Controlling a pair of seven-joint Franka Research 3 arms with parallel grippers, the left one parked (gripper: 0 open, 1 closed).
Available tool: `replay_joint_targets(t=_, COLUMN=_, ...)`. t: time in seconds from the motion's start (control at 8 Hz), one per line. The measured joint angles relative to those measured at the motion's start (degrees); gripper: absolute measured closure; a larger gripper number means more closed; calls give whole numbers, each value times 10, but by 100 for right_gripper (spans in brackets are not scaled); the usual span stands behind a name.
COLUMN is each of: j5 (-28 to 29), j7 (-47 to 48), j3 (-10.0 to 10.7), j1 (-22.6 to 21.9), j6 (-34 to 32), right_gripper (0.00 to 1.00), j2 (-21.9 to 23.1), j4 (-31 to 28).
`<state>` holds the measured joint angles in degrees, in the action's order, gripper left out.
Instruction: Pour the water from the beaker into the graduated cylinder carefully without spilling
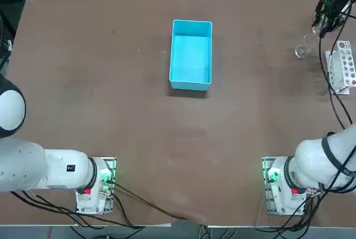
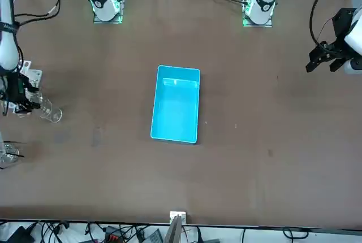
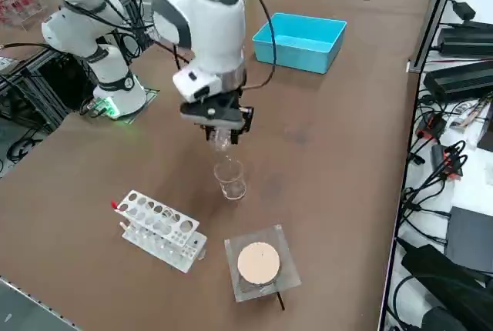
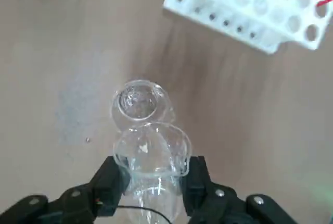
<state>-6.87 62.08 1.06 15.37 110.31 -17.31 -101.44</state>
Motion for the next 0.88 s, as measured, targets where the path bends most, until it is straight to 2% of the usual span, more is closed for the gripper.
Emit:
replay_joint_targets(t=0.5, j5=-182, j7=240, j3=-6, j1=-135, j6=-25, right_gripper=39, j2=-7, j4=-7)
replay_joint_targets(t=0.88, j5=-291, j7=388, j3=-7, j1=-214, j6=-54, right_gripper=39, j2=-55, j4=-10)
